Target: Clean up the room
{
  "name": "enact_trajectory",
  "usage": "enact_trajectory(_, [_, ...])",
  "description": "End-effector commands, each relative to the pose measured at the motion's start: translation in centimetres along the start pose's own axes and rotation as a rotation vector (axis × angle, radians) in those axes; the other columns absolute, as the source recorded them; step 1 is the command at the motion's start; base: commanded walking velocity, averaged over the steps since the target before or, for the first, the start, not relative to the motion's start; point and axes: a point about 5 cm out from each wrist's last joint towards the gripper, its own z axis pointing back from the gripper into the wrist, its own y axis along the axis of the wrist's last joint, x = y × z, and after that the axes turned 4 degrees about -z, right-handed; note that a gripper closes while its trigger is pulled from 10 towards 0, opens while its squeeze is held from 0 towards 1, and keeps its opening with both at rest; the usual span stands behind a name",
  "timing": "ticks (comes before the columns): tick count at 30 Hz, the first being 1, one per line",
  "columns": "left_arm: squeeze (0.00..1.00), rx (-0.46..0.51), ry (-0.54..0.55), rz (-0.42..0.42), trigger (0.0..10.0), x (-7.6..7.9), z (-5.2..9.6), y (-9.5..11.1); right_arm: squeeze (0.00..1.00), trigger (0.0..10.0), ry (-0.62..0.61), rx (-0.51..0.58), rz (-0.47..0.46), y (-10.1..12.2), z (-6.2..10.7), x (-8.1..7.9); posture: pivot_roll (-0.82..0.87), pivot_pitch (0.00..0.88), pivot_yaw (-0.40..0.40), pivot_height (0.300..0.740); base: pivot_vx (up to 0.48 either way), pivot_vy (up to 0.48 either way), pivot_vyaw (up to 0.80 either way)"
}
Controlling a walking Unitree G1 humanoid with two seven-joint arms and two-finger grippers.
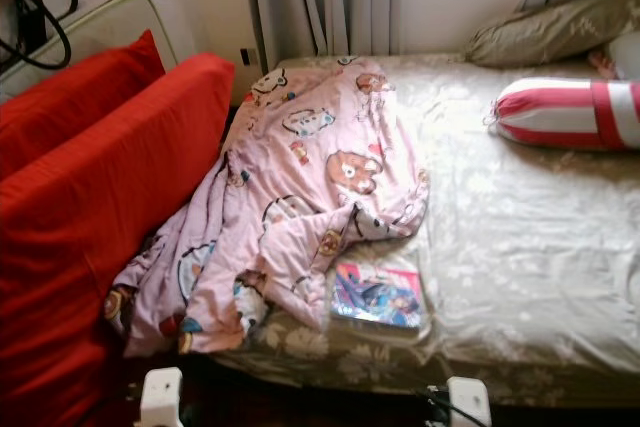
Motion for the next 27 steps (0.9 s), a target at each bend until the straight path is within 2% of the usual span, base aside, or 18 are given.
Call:
enact_trajectory(1, [0.00, -0.009, 0.010, -0.019, 10.0, -0.5, 0.1, -0.3, 0.00, 10.0, 0.002, 0.004, -0.011, 0.1, 0.0, 0.1, -0.06, 0.000, 0.071, 0.740, 0.000, 0.000, 0.00])
enact_trajectory(8, [0.00, -0.001, 0.016, -0.025, 10.0, -0.5, 0.1, -0.1, 0.00, 10.0, 0.017, 0.003, -0.008, 0.3, -0.3, -1.2, -0.06, 0.000, 0.067, 0.740, 0.000, -0.472, 0.00])
enact_trajectory(14, [0.00, -0.001, 0.016, -0.022, 10.0, -0.5, 0.0, -0.1, 0.00, 10.0, 0.048, 0.001, 0.000, 0.3, -0.8, -4.4, -0.05, 0.000, 0.065, 0.740, 0.000, -0.472, 0.00])
enact_trajectory(20, [0.00, -0.001, 0.019, -0.014, 10.0, -0.5, 0.0, -0.1, 0.00, 10.0, 0.054, 0.001, 0.001, 0.2, -0.8, -5.2, -0.05, 0.000, 0.063, 0.740, 0.000, -0.410, 0.00])
enact_trajectory(27, [0.00, 0.001, 0.023, 0.013, 10.0, -0.4, 0.0, -0.1, 0.00, 10.0, 0.055, 0.010, 0.010, 0.3, -0.8, -5.2, -0.05, 0.000, 0.059, 0.740, 0.000, 0.000, 0.00])
